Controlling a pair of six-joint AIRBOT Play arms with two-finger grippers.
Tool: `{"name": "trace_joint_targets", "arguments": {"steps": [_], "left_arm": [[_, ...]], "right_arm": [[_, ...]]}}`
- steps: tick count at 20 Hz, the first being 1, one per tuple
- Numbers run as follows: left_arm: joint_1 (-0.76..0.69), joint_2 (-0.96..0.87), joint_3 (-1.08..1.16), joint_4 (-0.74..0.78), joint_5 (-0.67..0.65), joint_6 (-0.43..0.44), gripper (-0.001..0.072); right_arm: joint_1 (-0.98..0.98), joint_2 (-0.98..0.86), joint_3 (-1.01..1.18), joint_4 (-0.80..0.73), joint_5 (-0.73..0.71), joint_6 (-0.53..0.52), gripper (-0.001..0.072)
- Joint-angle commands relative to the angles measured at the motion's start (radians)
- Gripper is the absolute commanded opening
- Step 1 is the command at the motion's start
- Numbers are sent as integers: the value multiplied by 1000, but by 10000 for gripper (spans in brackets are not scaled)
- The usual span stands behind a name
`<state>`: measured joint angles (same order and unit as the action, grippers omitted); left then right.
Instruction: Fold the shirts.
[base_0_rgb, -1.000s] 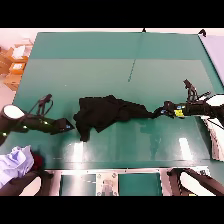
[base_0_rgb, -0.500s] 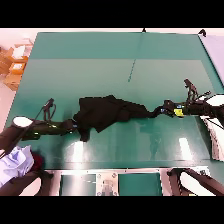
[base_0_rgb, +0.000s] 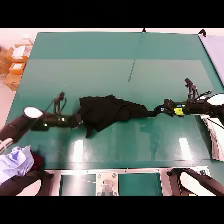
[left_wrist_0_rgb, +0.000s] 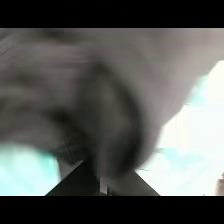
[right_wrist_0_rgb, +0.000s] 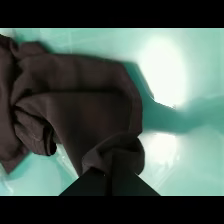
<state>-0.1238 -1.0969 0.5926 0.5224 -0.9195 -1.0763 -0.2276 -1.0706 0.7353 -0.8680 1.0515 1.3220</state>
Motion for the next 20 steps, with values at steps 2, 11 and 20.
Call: {"name": "trace_joint_targets", "arguments": {"steps": [2,11,20], "left_arm": [[-4,127,376,-5,-138,-61,29],[-4,205,1239,658,-172,-455,29],[-4,206,1523,939,-255,-530,29]], "right_arm": [[-72,2,120,-3,60,5,12],[-267,56,606,-3,217,55,12],[-318,182,770,-11,380,74,12]]}}
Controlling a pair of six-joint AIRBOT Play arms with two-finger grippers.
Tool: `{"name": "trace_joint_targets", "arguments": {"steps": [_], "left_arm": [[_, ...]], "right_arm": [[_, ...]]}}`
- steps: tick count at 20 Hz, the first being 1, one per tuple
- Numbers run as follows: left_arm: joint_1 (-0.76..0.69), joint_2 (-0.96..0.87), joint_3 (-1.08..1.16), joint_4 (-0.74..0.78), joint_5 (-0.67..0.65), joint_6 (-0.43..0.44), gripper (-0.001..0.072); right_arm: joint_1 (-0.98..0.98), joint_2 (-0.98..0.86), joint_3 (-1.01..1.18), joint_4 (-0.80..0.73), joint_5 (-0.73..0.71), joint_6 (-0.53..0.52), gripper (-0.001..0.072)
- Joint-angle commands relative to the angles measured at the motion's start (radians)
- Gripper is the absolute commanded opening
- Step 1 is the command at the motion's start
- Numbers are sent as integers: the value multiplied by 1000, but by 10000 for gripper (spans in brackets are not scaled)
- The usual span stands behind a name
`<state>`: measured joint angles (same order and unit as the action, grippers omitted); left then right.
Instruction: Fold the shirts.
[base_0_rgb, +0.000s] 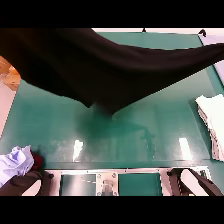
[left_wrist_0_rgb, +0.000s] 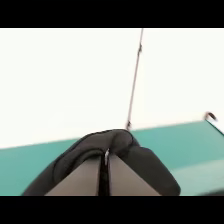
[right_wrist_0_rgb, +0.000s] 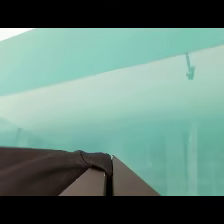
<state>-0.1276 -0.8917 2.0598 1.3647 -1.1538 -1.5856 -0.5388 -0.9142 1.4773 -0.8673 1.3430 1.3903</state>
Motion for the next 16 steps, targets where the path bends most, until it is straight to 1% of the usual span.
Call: {"name": "trace_joint_targets", "arguments": {"steps": [1,3,6,7,9,11,14,16], "left_arm": [[0,0,56,121,-47,-21,29],[0,-1,14,132,-112,-10,29],[0,-1,-148,128,-270,6,29],[0,-1,-221,121,-293,21,29],[0,-1,-403,105,-277,24,29],[0,-2,-619,56,-185,38,29],[0,-10,-974,-19,78,51,29],[0,-44,-1147,-54,238,64,29]], "right_arm": [[-6,29,15,-23,87,5,13],[-5,29,-30,-23,60,5,12],[16,28,-147,-23,29,1,13],[23,28,-196,-22,2,-8,13],[50,18,-291,-22,-75,-14,13],[85,-22,-369,-23,-140,-15,13],[157,-150,-432,-23,-222,-14,13],[213,-272,-435,-23,-272,-14,13]]}}
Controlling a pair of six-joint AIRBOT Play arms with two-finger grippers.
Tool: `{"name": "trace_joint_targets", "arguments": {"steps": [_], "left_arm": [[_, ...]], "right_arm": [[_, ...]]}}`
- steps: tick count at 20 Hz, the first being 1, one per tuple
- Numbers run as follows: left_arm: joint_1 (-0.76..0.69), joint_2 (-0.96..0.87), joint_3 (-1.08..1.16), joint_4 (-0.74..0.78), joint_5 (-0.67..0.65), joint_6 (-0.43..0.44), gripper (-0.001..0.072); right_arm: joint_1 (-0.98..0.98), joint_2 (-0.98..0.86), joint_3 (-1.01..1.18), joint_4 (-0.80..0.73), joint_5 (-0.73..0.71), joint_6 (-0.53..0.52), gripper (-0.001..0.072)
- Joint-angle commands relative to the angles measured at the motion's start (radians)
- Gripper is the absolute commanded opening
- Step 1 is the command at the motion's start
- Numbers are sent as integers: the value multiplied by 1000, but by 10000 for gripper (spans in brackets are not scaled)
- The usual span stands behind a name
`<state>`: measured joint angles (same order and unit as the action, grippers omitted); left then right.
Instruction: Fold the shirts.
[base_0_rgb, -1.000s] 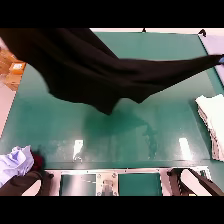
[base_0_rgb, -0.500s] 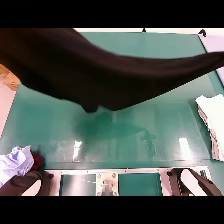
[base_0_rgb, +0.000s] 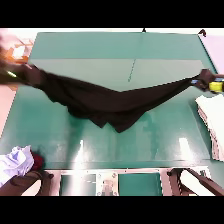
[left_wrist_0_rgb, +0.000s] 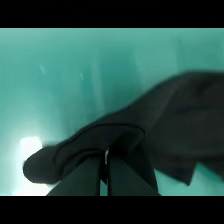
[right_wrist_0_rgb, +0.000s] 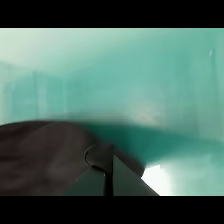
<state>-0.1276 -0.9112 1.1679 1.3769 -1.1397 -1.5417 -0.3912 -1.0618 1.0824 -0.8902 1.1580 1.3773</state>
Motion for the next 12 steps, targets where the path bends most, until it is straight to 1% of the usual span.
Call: {"name": "trace_joint_targets", "arguments": {"steps": [1,2,5,6,7,8,9,12], "left_arm": [[0,-49,-312,-98,280,43,29],[0,-82,-352,-130,325,66,29],[0,-189,-367,-141,343,98,29],[0,-219,-367,-146,345,112,29],[0,-242,-367,-147,347,112,29],[0,-258,-367,-148,348,119,29],[0,-268,-367,-147,347,133,29],[0,-268,-363,-147,343,160,29]], "right_arm": [[87,-179,-40,1,-113,-2,13],[108,-234,-40,1,-135,-2,13],[138,-356,-40,0,-163,-2,15],[137,-379,-39,-3,-163,-2,88],[124,-385,-35,-9,-159,-2,253],[97,-382,-17,-9,-137,-1,355],[61,-377,13,-9,-93,-1,374],[-48,-310,79,-8,54,19,371]]}}
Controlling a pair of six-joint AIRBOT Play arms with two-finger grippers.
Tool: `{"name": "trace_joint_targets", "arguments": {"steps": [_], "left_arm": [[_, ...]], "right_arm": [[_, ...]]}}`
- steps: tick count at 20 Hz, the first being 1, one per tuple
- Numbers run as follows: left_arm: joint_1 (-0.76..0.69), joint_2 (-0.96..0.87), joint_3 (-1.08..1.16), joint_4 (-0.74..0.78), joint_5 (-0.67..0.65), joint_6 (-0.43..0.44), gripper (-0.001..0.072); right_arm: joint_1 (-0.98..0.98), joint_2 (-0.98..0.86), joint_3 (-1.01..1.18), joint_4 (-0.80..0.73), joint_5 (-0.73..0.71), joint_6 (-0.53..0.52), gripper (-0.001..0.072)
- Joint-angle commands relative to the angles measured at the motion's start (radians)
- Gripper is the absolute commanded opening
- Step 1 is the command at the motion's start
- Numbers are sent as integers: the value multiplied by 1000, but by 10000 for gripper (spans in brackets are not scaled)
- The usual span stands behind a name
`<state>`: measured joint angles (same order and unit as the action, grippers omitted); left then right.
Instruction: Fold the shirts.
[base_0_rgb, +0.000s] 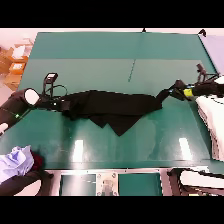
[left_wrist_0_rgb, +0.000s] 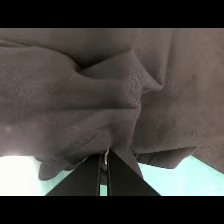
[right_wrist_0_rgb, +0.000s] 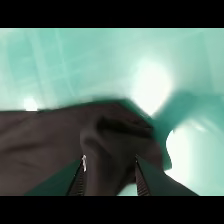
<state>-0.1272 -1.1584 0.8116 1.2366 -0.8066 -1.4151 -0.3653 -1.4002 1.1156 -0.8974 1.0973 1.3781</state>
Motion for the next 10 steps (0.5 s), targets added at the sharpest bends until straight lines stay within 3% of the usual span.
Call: {"name": "trace_joint_targets", "arguments": {"steps": [1,5,10], "left_arm": [[-1,-21,-6,-6,10,37,29],[-1,-21,-6,-7,2,37,30],[-1,-21,-6,-12,-14,36,30]], "right_arm": [[-88,65,39,-5,143,29,370],[-6,257,-175,-3,156,124,373],[399,326,-560,61,-131,206,373]]}}
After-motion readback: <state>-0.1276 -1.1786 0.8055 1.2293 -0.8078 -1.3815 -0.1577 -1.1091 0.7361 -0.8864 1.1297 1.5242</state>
